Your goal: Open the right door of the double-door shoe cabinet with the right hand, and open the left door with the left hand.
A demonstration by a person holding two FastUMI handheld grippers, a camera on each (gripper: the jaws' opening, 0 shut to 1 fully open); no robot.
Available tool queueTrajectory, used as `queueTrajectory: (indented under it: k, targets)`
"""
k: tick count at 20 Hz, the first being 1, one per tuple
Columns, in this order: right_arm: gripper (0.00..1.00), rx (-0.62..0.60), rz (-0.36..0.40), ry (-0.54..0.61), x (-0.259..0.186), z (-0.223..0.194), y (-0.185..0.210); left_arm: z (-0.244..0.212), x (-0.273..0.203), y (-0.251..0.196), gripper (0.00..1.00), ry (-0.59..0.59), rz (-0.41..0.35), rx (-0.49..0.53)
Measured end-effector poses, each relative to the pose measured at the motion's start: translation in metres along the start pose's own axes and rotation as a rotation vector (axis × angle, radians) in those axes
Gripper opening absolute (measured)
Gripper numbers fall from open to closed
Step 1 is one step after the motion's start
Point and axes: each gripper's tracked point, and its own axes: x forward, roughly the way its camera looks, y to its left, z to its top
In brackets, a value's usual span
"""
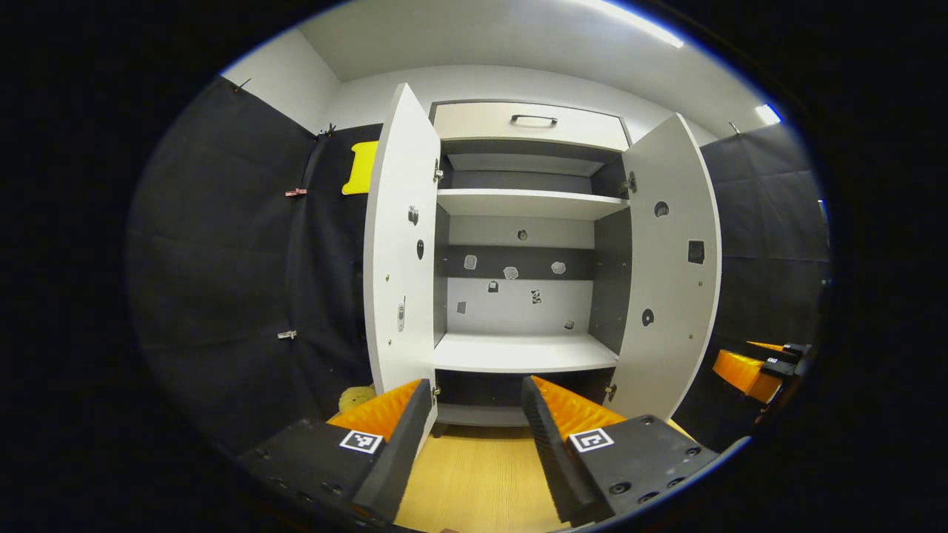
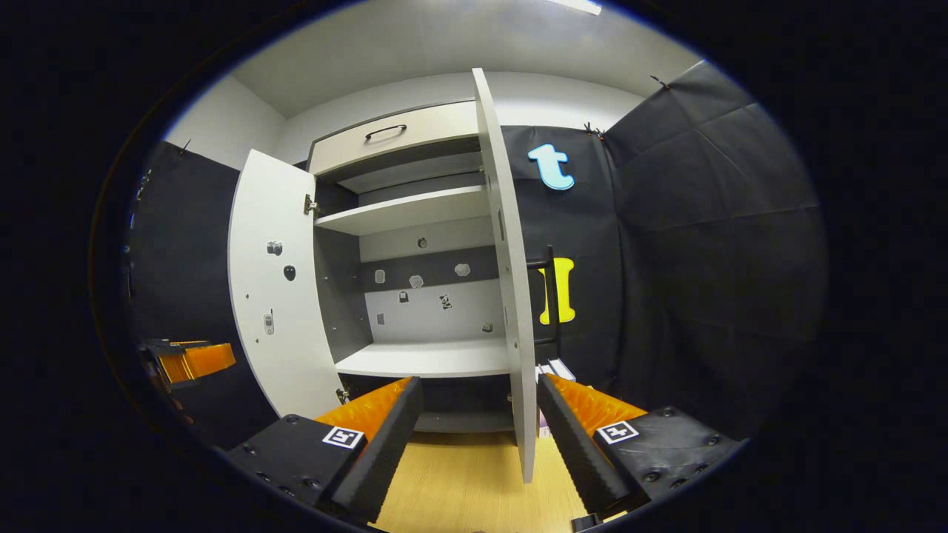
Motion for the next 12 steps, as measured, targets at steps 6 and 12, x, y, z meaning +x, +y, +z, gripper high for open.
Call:
queueTrajectory:
  k: [6,12]
  targets:
    - [0.98,-0.033,-0.01,-0.008,0.011,0.002,0.02,-0.002,0.019,0.014,0.95,0.001,-0.016,0.027]
    - [0.98,-0.05,-0.032,0.012,0.006,-0.021,0.031,-0.008,0.026,0.026,0.95,0.005,-0.032,0.042]
